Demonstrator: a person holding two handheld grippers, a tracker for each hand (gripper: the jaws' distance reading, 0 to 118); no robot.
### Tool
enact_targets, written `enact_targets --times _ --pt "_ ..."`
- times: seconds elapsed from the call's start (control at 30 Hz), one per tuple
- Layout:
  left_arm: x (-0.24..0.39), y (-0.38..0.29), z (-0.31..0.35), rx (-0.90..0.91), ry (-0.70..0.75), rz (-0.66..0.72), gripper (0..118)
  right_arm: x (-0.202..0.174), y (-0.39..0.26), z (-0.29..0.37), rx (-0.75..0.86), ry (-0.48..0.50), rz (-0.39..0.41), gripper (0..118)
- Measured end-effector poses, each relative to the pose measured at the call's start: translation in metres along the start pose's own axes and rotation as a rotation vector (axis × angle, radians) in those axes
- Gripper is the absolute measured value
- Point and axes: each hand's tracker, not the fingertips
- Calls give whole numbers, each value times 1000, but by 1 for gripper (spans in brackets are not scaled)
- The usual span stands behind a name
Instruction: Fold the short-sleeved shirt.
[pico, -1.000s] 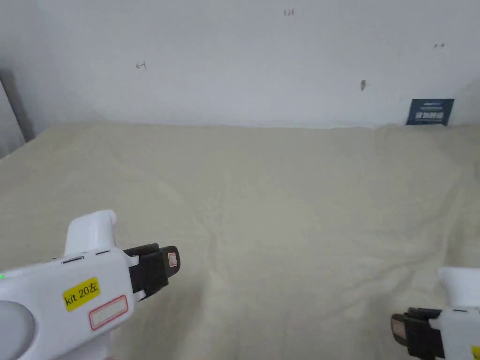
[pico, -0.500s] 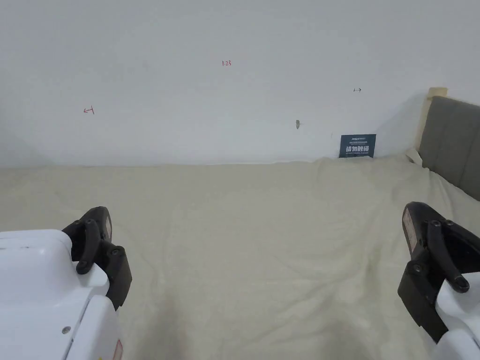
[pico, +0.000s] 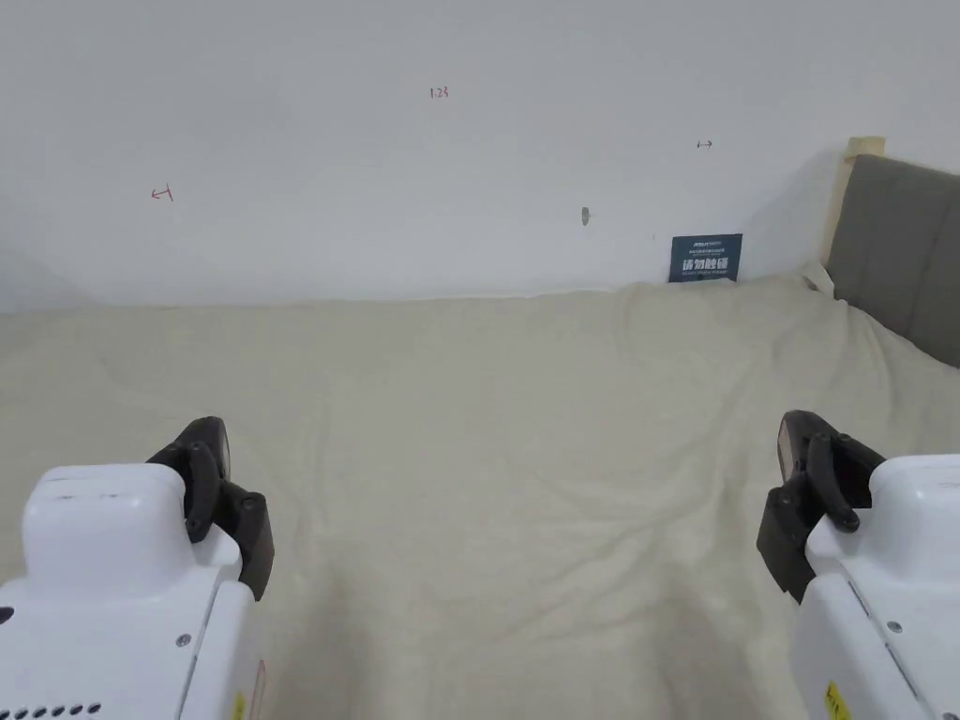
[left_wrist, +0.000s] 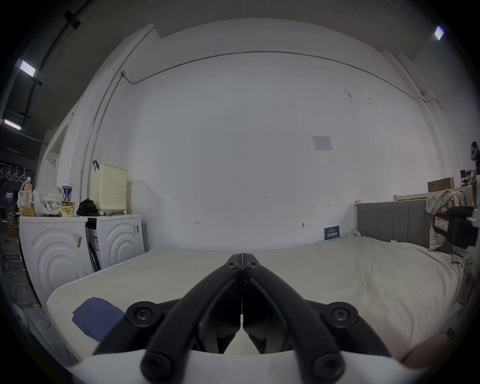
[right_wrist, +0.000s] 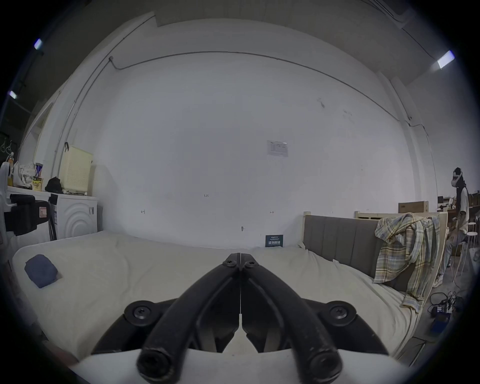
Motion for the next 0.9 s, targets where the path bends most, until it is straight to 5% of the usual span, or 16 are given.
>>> enact_targets --times 0.37,0.4,0.43,0.47,0.5,0.53,0.6,0.9 --pt "-3 0 -3 -27 -15 5 0 -3 5 -1 0 17 -7 0" --pt "-5 0 -2 -26 -35 13 0 -3 5 -2 0 17 -7 4" --pt "-7 0 -2 -17 -65 36 2 -2 5 -2 -1 17 -7 21" --pt "-8 1 -1 -17 -68 45 11 -1 6 -4 -10 25 -5 50" --pt "-8 1 -1 -16 -53 43 37 -1 6 -7 -20 34 -6 91" --pt "-8 0 -2 -14 -53 49 66 -2 5 -9 -30 30 -2 108" --pt "-10 0 -5 -26 -53 61 118 -4 4 -6 -17 8 19 110" --pt "-15 28 -6 -62 -83 68 118 -16 2 -5 -14 24 60 110"
